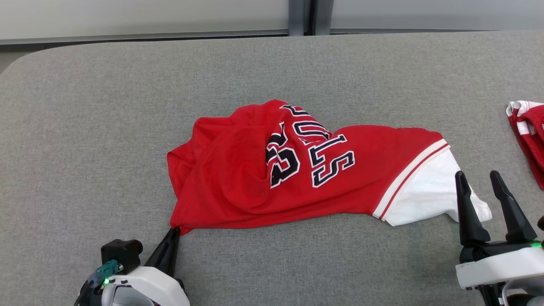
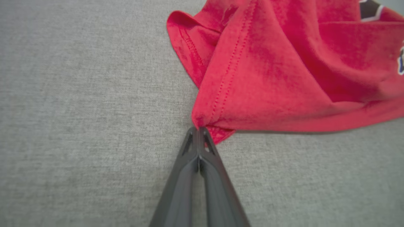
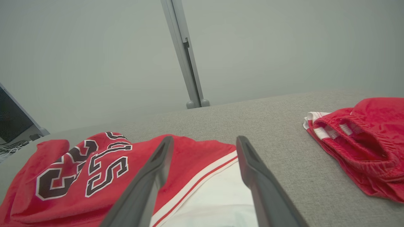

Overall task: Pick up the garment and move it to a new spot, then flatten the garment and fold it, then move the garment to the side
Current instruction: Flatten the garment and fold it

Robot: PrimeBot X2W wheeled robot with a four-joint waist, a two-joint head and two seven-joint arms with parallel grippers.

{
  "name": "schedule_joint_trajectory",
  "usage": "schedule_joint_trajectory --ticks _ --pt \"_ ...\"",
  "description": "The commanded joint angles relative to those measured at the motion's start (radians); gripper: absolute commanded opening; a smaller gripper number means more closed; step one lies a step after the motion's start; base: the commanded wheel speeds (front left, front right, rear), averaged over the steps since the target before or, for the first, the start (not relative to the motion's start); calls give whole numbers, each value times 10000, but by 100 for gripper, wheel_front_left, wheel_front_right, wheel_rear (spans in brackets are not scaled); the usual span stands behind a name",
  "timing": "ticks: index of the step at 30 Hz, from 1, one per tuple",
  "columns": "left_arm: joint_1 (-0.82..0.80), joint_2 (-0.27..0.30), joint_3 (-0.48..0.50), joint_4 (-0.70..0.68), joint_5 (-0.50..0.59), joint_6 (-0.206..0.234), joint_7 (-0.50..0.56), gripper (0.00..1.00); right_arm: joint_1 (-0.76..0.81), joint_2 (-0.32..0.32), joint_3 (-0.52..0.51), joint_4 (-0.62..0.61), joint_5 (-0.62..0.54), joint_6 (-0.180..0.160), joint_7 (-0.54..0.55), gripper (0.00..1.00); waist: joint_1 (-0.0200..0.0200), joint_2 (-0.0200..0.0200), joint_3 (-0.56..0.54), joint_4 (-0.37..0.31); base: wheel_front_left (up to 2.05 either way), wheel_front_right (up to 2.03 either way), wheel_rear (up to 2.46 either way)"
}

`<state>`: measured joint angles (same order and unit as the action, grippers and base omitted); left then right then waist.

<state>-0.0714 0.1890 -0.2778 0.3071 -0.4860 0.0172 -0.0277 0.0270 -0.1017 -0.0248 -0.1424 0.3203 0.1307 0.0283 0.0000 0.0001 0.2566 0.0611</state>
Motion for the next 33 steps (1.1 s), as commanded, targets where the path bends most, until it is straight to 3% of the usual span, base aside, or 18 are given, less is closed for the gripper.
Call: schedule_joint_trajectory --ticks 1,2,3,4,17,33 --pt "95 39 -5 158 -60 -44 17 0 -103 7 -54 -3 37 0 42 100 0 -1 18 46 0 0 0" --pt "92 3 -8 189 -100 -59 -54 0 -94 10 -85 -6 26 0 44 100 0 -1 20 82 0 0 0" --pt "61 -13 43 173 -75 -27 -197 24 -91 16 -112 -14 19 0 51 100 0 -1 10 121 0 0 0" --pt "11 5 105 126 -28 48 -357 98 -101 13 -121 -39 1 0 63 100 0 -1 -4 156 0 0 0" --pt "-287 319 1176 -1311 331 907 -2078 100 93 -40 -138 -364 -190 0 146 100 0 -1 -566 262 0 0 0" --pt "760 523 759 -2833 1224 1379 -1893 100 923 -237 31 -456 -386 0 507 100 0 -1 -1590 -120 0 0 0"
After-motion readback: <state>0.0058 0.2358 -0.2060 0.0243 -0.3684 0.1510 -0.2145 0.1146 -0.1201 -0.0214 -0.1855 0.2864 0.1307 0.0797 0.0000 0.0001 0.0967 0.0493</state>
